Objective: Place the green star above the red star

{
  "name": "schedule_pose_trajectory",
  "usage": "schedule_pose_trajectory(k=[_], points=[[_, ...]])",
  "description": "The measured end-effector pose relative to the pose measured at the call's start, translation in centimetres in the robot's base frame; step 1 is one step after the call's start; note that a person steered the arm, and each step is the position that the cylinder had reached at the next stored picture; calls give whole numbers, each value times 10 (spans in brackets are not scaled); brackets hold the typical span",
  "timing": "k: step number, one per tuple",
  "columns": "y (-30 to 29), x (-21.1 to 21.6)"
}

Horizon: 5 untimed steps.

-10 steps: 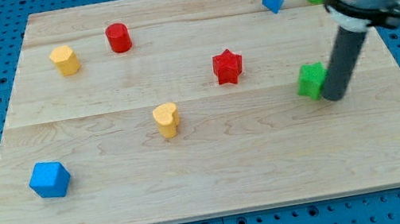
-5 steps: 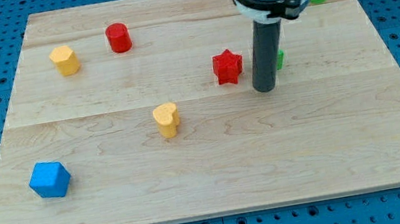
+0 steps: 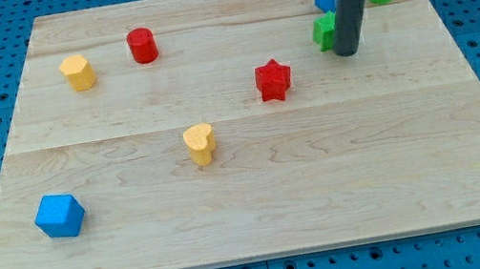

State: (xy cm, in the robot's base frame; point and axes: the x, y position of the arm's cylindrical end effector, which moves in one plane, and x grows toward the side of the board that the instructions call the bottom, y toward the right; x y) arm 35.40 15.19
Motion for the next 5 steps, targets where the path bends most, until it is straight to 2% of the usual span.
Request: schedule_pose_trajectory(k=[1,2,3,4,5], points=[[-1,-9],[27,-12],[18,-32],[-20,-38],[-29,-37]])
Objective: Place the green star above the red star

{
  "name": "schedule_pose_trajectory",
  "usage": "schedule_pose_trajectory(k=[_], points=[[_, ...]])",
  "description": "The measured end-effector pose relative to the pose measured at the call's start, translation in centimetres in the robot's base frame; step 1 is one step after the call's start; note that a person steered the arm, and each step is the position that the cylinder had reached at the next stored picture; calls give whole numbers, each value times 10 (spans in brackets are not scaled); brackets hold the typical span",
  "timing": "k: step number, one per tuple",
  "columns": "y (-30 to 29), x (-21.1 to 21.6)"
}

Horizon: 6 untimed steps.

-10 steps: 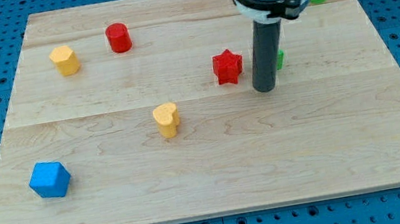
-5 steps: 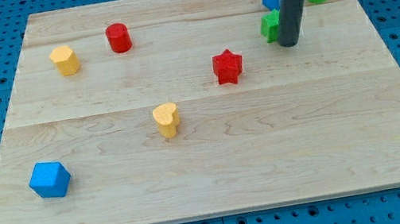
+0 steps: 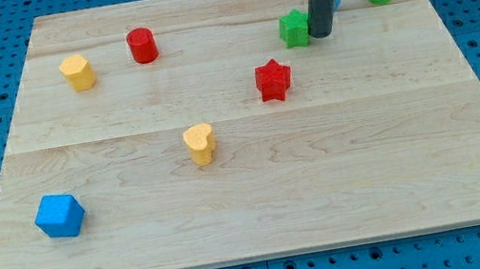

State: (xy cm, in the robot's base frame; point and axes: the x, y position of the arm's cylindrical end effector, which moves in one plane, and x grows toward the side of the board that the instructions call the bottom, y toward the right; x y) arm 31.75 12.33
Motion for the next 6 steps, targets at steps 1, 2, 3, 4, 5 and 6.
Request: schedule_pose_trajectory(k=[1,2,3,4,5,6], points=[[-2,6],[-18,6],[-59,6],[-82,-7],[-82,-31],[-77,-21]])
